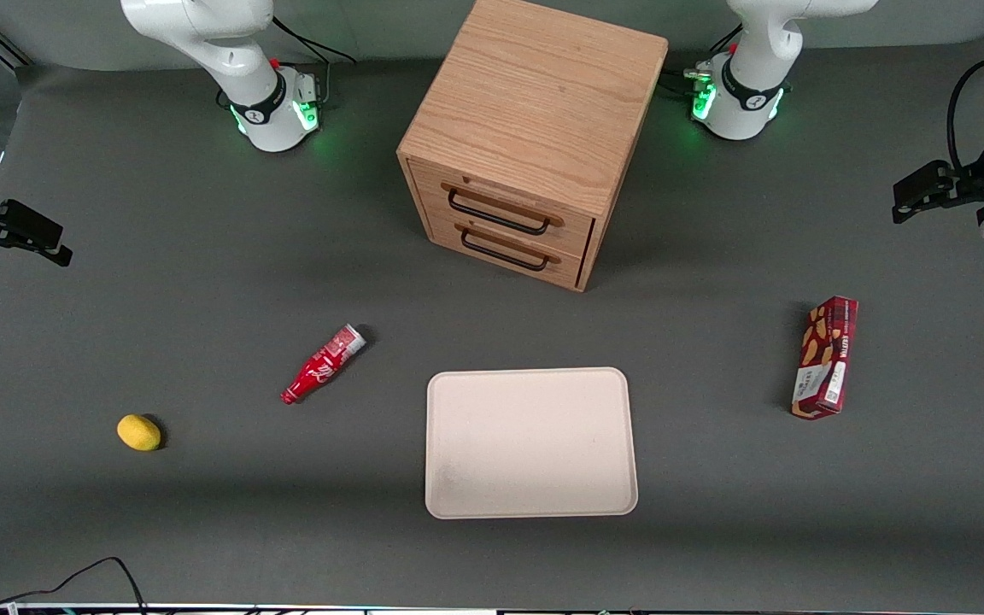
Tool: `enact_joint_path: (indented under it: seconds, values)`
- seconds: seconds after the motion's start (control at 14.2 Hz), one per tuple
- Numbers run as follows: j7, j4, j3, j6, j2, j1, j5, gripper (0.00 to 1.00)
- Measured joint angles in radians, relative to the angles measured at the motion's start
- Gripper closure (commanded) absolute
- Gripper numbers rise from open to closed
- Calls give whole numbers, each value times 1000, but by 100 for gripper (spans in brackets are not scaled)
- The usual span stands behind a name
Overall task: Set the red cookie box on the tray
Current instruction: 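Move the left gripper down over the red Walkers box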
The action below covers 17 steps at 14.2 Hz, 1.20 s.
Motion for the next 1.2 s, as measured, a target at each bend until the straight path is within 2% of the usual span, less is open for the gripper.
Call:
enact_joint_path:
  seconds: [0.71,0.99,1.2]
  values:
    - [50,-22,2,13,7,37,0,0]
    - [103,-170,7,153,12,95,0,0]
    - [115,-310,5,329,18,100,0,0]
